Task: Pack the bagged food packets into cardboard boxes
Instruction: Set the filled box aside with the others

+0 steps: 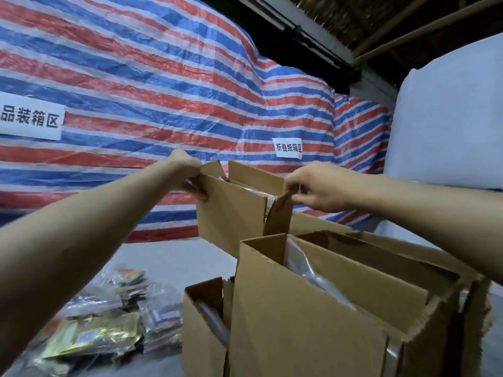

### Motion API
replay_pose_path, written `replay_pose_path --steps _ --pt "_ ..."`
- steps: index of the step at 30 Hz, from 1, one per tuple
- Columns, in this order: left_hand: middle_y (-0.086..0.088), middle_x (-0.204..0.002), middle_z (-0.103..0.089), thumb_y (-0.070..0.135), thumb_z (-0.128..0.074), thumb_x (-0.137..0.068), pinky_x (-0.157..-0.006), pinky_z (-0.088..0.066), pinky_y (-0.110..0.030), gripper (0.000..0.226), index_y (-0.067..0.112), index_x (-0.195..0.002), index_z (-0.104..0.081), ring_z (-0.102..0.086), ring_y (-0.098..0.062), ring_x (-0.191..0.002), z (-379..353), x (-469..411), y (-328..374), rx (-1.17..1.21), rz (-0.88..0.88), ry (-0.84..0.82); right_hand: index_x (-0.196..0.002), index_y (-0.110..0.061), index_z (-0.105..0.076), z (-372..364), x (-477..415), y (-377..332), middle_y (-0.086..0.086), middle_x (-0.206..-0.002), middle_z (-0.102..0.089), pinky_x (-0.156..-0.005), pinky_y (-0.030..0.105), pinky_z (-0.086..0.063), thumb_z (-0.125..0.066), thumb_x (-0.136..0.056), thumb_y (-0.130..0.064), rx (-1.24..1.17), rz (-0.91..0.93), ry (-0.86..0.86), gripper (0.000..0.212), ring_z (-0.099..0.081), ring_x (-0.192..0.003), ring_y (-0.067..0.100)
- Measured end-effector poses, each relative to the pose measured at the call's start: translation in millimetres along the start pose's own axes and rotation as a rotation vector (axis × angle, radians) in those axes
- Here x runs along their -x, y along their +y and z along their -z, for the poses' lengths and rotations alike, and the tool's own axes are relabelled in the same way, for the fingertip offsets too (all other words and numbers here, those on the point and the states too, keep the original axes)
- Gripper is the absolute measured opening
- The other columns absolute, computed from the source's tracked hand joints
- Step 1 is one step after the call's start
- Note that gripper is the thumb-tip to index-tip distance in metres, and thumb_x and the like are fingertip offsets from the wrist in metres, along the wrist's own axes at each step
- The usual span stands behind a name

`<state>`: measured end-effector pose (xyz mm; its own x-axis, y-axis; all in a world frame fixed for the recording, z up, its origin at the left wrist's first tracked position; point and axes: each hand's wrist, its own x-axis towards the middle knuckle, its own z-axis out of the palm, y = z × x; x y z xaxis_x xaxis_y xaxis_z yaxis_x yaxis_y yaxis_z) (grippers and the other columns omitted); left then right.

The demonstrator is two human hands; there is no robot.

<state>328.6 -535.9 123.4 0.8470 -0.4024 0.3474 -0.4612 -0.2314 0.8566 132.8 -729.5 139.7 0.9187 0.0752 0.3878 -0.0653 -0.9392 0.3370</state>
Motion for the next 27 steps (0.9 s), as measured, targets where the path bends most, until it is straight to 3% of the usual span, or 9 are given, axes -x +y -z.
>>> replay_pose_path --steps 2,6,10,15,17,19,21,24,27 --pt "-0.024 -0.09 -0.067 -0.006 -0.051 -0.1 -0.04 -0.056 -0.03 0.01 -0.01 -0.106 -0.057 -0.065 -0.017 -0.038 -19 -18 -7 0.034 0.049 -0.025 -0.097 -0.03 -0.067 -6 2 9 -0.013 -0.088 -0.064 -0.071 0.024 -0.056 -0.063 -0.098 -0.024 -0.025 -0.011 -0.029 0.007 -0.064 -0.08 0.004" --pt "-0.02 -0.063 -0.071 -0.004 -0.041 -0.103 -0.071 -0.064 -0.043 0.035 -0.012 -0.079 -0.065 -0.073 -0.034 -0.063 -61 -39 -24 -0.015 0.174 -0.102 -0.108 -0.025 -0.073 -16 11 21 -0.01 -0.094 -0.069 -0.08 0.029 -0.06 -0.063 -0.098 -0.024 -0.07 -0.03 -0.123 0.014 -0.067 -0.086 0.006" --pt "-0.028 -0.09 -0.067 0.0 -0.044 -0.104 -0.048 -0.061 -0.041 0.008 -0.004 -0.101 -0.051 -0.074 -0.038 -0.06 -82 -47 -36 -0.059 0.212 -0.115 -0.111 -0.022 -0.075 -25 20 26 -0.009 -0.099 -0.071 -0.083 0.026 -0.059 -0.058 -0.099 -0.018 -0.164 -0.067 -0.22 0.021 -0.067 -0.093 0.009" --pt "-0.027 -0.089 -0.066 -0.001 -0.042 -0.104 -0.045 -0.059 -0.039 0.016 -0.006 -0.094 -0.054 -0.072 -0.034 -0.051 -98 -51 -44 -0.103 0.221 -0.166 -0.092 -0.022 -0.078 -25 17 36 -0.011 -0.096 -0.071 -0.082 0.027 -0.055 -0.056 -0.096 -0.013 -0.324 -0.173 -0.199 0.024 -0.065 -0.095 0.011" --pt "-0.026 -0.09 -0.066 0.0 -0.041 -0.104 -0.047 -0.06 -0.039 0.017 -0.005 -0.095 -0.055 -0.071 -0.032 -0.049 -99 -52 -48 -0.119 0.223 -0.171 -0.109 -0.028 -0.07 -28 14 39 -0.014 -0.117 -0.062 -0.084 0.024 -0.048 -0.052 -0.096 -0.007 -0.401 -0.272 -0.248 0.03 -0.057 -0.111 0.011" --pt "-0.026 -0.092 -0.066 0.0 -0.041 -0.104 -0.041 -0.057 -0.037 0.017 -0.004 -0.095 -0.055 -0.071 -0.031 -0.047 -99 -54 -52 -0.128 0.22 -0.171 -0.137 -0.036 -0.052 -33 15 42 -0.007 -0.144 -0.046 -0.098 0.028 -0.042 -0.051 -0.098 -0.012 -0.492 -0.357 -0.383 0.046 -0.046 -0.128 0.015" --pt "-0.025 -0.094 -0.065 0.001 -0.041 -0.104 -0.037 -0.054 -0.034 0.017 -0.003 -0.095 -0.054 -0.07 -0.03 -0.045 -98 -54 -52 -0.141 0.224 -0.178 -0.143 -0.05 -0.038 -39 20 43 -0.005 -0.157 -0.036 -0.101 0.028 -0.041 -0.05 -0.101 -0.024 -0.572 -0.362 -0.479 0.051 -0.044 -0.131 0.017" --pt "-0.024 -0.092 -0.065 0.003 -0.042 -0.105 -0.039 -0.056 -0.034 0.018 -0.002 -0.093 -0.054 -0.07 -0.03 -0.046 -99 -55 -52 -0.158 0.227 -0.184 -0.122 -0.062 -0.039 -41 25 40 -0.015 -0.143 -0.04 -0.079 0.015 -0.043 -0.054 -0.084 -0.036 -0.646 -0.311 -0.521 0.049 -0.05 -0.111 0.005" --pt "-0.023 -0.09 -0.066 0.005 -0.044 -0.105 -0.047 -0.061 -0.037 0.02 -0.002 -0.088 -0.053 -0.072 -0.031 -0.051 -99 -55 -48 -0.154 0.227 -0.172 -0.12 -0.058 -0.047 -37 29 41 -0.024 -0.13 -0.042 -0.076 0.012 -0.047 -0.045 -0.069 -0.03 -0.694 -0.259 -0.522 0.058 -0.05 -0.11 0.002"
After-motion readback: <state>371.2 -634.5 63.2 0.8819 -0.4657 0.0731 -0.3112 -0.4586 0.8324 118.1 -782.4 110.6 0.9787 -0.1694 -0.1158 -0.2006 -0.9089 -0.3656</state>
